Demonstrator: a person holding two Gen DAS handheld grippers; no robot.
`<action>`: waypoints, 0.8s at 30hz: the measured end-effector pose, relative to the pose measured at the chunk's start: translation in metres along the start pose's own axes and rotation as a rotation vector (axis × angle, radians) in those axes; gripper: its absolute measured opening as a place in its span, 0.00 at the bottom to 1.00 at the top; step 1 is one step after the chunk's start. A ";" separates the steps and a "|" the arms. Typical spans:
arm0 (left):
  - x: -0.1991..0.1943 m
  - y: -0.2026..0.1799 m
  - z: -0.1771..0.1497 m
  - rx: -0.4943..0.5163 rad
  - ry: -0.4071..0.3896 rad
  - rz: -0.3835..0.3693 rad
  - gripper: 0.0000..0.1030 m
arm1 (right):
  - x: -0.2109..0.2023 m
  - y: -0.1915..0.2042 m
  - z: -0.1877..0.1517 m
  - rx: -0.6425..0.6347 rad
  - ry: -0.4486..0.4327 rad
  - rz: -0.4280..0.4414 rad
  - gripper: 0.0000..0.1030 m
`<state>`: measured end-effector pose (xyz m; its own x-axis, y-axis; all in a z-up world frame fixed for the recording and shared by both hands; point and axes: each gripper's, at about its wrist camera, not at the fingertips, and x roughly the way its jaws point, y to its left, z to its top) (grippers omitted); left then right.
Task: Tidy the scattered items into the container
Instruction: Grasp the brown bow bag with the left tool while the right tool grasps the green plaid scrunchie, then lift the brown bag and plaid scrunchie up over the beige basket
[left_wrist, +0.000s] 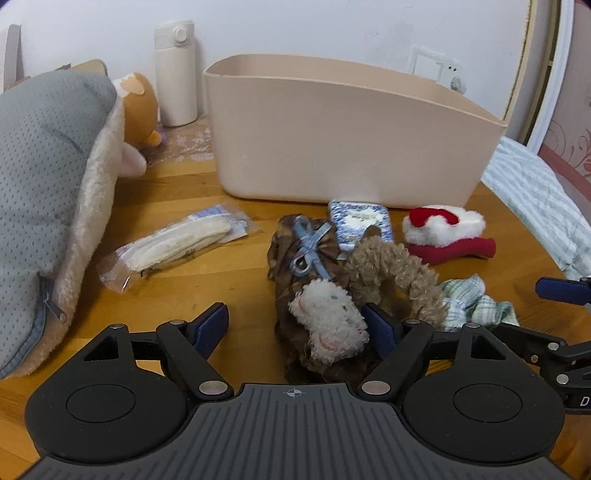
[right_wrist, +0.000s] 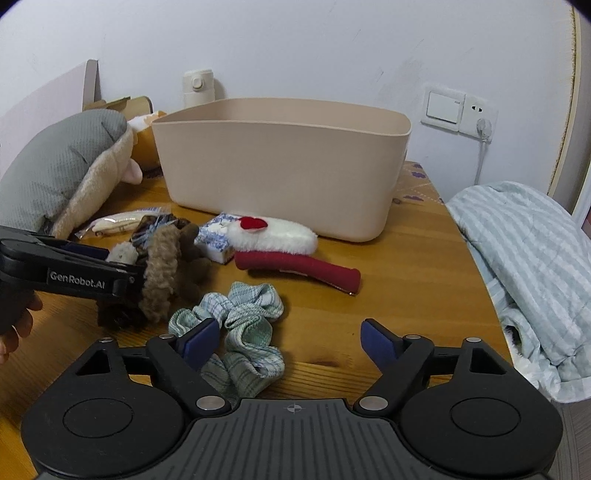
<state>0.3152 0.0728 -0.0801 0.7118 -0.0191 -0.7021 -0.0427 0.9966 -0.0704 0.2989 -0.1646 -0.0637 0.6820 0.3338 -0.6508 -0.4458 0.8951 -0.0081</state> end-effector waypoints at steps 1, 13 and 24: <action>0.001 0.002 0.000 -0.004 0.004 -0.001 0.77 | 0.001 0.001 -0.001 -0.003 0.005 -0.001 0.80; 0.000 0.007 0.000 0.035 -0.003 0.047 0.34 | 0.009 0.006 -0.003 -0.024 0.045 0.019 0.36; -0.006 0.013 -0.001 0.046 -0.020 0.050 0.30 | 0.004 0.000 -0.001 0.010 0.051 0.050 0.12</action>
<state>0.3098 0.0859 -0.0779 0.7234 0.0319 -0.6897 -0.0466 0.9989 -0.0027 0.3010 -0.1632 -0.0675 0.6283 0.3633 -0.6879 -0.4732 0.8804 0.0328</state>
